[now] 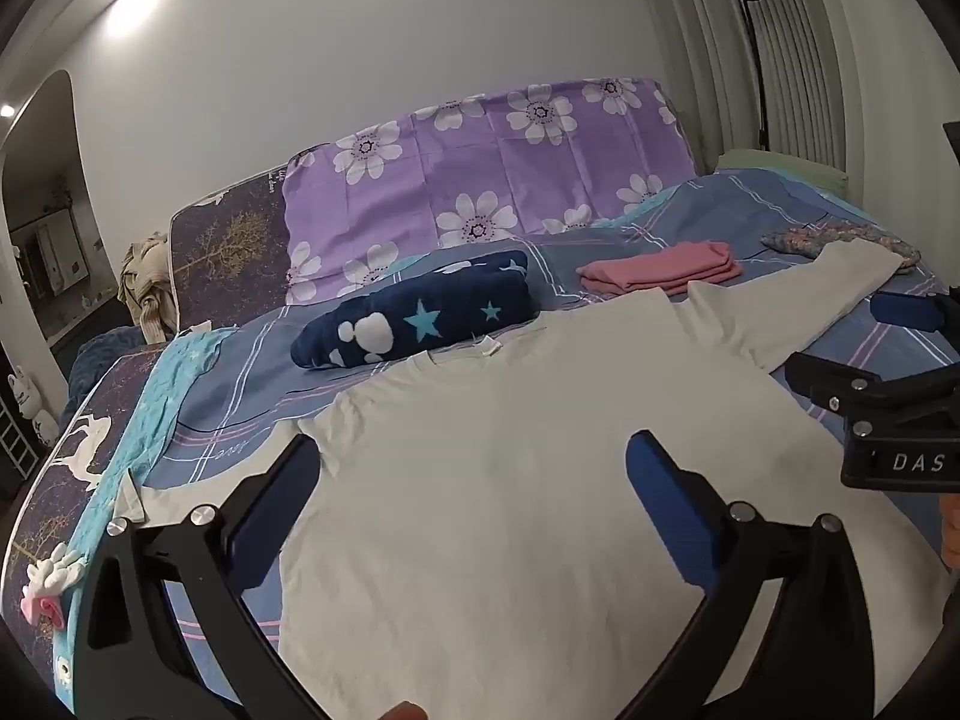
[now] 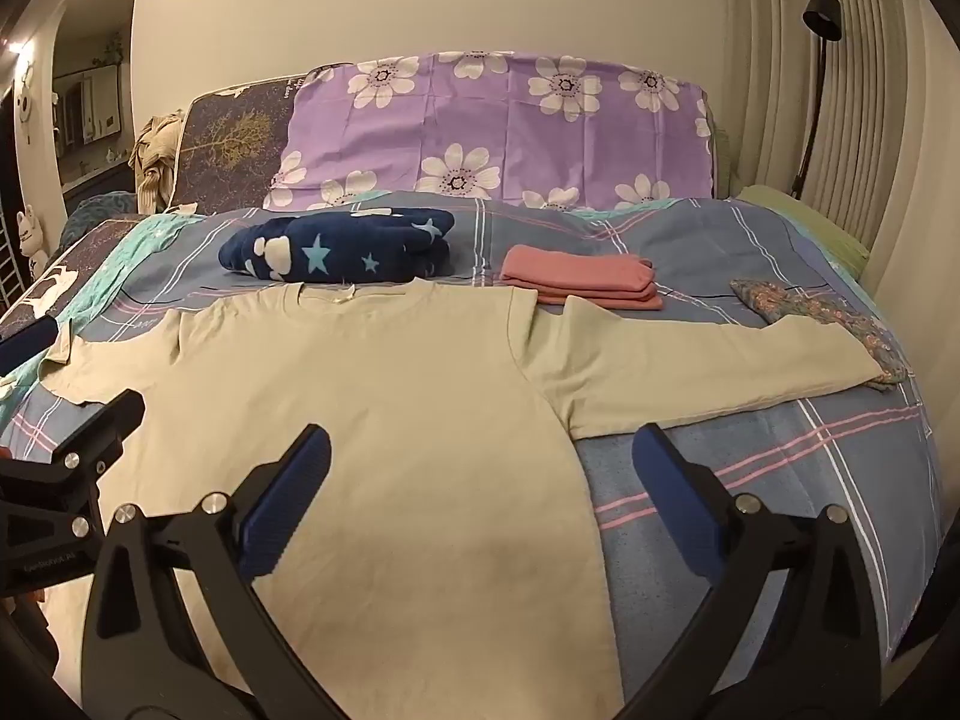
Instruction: Fold small clothes
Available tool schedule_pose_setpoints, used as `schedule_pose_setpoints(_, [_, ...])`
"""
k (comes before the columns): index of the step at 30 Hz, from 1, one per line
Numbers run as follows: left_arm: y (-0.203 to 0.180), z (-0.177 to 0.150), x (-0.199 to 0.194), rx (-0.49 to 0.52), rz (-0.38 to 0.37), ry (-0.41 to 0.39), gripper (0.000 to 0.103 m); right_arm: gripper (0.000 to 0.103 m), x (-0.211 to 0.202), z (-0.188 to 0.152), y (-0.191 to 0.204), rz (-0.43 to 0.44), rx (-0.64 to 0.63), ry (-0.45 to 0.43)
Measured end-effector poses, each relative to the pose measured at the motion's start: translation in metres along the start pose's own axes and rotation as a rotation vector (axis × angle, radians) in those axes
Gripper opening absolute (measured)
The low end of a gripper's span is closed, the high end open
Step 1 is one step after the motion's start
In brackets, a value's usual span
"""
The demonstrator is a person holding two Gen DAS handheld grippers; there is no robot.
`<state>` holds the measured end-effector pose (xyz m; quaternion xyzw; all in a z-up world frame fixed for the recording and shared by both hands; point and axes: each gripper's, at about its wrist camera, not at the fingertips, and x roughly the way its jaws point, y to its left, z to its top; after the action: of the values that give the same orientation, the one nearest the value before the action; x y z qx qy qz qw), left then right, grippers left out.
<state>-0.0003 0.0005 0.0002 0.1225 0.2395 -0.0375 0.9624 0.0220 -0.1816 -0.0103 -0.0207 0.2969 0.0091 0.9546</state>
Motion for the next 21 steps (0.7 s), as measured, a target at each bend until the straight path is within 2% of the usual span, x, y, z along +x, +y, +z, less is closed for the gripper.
schedule_pose_setpoints(3, [-0.004,-0.003,-0.001,0.023,0.004,-0.006,0.102,0.101,0.0,-0.001,0.001,0.004,0.002,0.002])
schedule_pose_setpoints(8, [-0.002,-0.011,-0.004,0.002,-0.013,0.006,0.102,0.101,0.003,-0.003,-0.001,0.006,0.001,0.01])
schedule_pose_setpoints(9, [-0.004,-0.005,0.003,0.007,-0.018,0.028,0.102,0.101,0.003,-0.004,0.001,0.003,-0.001,0.01])
schedule_pose_setpoints(21, [-0.001,-0.006,0.003,0.003,-0.015,0.033,0.102,0.101,0.004,-0.007,0.003,-0.001,-0.013,0.022])
